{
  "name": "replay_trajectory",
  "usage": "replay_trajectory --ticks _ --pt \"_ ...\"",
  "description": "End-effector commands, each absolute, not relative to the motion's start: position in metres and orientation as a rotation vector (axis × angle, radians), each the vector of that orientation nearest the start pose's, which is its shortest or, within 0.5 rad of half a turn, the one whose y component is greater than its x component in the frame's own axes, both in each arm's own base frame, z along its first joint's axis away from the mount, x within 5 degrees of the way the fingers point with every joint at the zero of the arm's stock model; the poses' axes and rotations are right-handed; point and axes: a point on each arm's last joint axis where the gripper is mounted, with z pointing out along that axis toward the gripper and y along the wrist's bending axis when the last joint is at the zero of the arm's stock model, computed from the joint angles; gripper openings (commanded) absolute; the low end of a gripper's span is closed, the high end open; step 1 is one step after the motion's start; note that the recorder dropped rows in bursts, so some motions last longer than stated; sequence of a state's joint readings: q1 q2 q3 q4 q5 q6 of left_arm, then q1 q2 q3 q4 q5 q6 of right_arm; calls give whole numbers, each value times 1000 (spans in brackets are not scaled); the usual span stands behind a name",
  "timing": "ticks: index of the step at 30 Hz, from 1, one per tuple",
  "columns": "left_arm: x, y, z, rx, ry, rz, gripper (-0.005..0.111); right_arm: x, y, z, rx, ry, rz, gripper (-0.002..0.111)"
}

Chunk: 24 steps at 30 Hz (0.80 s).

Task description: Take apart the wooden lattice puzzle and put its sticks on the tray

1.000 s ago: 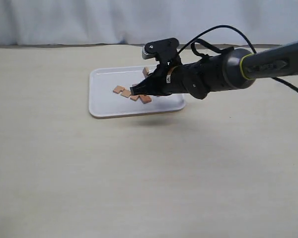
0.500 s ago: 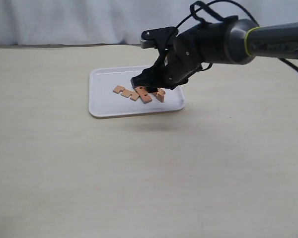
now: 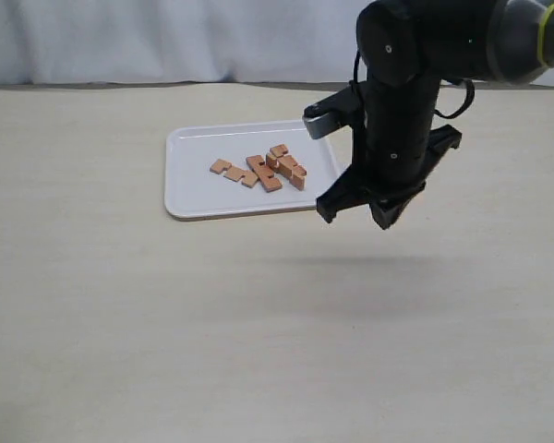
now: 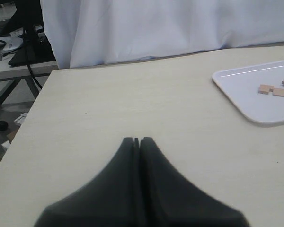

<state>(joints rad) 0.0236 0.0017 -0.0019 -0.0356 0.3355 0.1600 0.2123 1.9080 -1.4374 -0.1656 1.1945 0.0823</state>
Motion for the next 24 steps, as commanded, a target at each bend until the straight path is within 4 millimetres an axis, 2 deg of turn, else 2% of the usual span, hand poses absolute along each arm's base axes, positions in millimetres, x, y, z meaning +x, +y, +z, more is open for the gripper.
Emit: replay_trajectory --ticks 1,8,12,16,20,24 --pt "54 0 184 101 1802 94 0 338 58 219 -333 3146 -252 5" --pt "54 0 184 101 1802 94 0 277 47 229 -311 3176 -229 5" --pt "54 0 184 101 1802 94 0 253 45 242 -283 3029 -134 5" --pt "54 0 184 101 1802 94 0 228 40 268 -273 2771 -92 5" --pt "54 0 184 101 1802 94 0 192 31 306 -232 2422 -44 5" --pt "54 0 184 102 1805 94 0 154 25 322 -219 2085 15 5"
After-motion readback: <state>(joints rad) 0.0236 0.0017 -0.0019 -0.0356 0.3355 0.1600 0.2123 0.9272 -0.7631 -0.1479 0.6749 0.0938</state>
